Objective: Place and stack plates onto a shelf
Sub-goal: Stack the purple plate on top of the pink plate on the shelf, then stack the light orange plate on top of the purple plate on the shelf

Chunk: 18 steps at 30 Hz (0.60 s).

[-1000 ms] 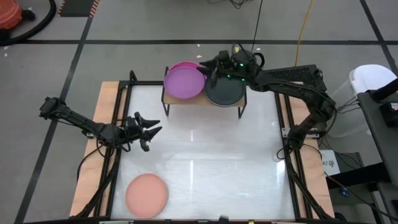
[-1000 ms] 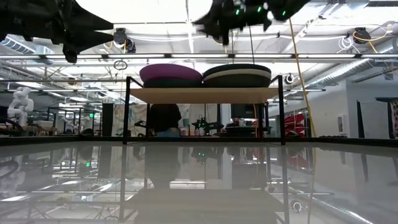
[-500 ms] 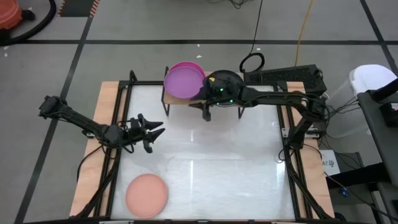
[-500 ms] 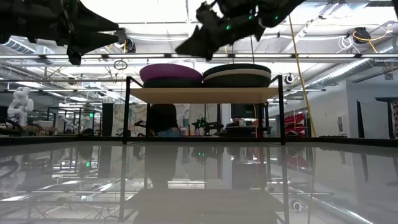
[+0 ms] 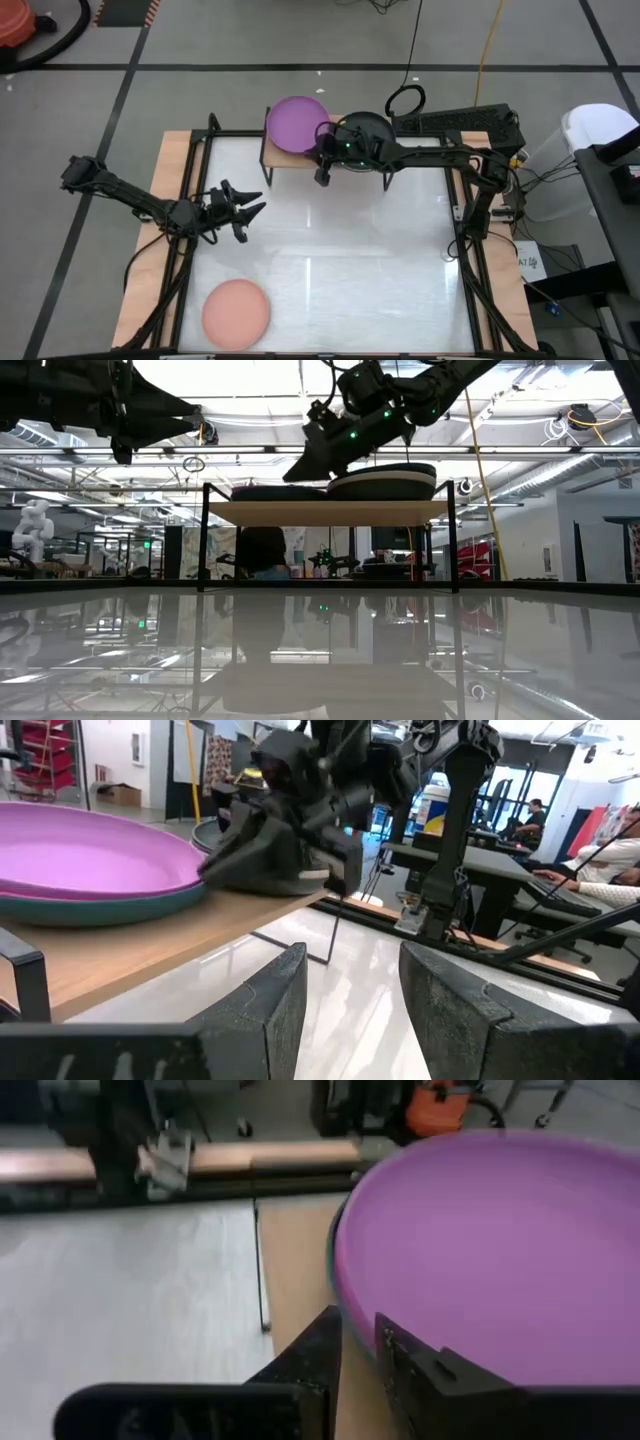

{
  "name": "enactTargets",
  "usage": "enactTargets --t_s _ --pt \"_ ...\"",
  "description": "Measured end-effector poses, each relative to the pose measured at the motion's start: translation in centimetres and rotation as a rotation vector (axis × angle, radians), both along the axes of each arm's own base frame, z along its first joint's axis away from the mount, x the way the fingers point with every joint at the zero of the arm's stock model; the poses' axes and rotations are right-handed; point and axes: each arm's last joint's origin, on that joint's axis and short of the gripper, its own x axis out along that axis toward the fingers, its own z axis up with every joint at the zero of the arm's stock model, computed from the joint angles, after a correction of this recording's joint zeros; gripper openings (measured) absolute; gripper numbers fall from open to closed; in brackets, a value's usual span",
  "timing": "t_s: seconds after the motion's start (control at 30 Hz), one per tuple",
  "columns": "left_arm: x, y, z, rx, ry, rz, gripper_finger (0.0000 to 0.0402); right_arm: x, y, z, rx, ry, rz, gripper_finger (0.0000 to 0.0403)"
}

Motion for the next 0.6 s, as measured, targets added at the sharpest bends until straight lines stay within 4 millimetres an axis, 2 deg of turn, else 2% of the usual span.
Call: enactTargets --t_s 0.2,0.3,0.43,0.6 --pt "0.0 -0.1 0.0 -0.010 0.000 -0.020 0.0165 -0.2 0.2 0.8 0.048 -0.038 -0.009 0.0047" --pt "0.1 -0.2 -0.2 -0.033 0.004 -0.082 0.0165 -0.3 1.3 1.4 0.090 -0.048 0.084 0.0047" --pt "0.3 -0.5 -0.4 -0.073 0.067 -0.142 0.0165 -0.6 3.9 2.9 0.114 -0.077 0.225 0.0047" --pt "1.0 -0.9 0.3 -0.143 0.251 -0.140 0.0165 -2.1 8.0 3.5 0.029 -0.071 0.295 0.0047"
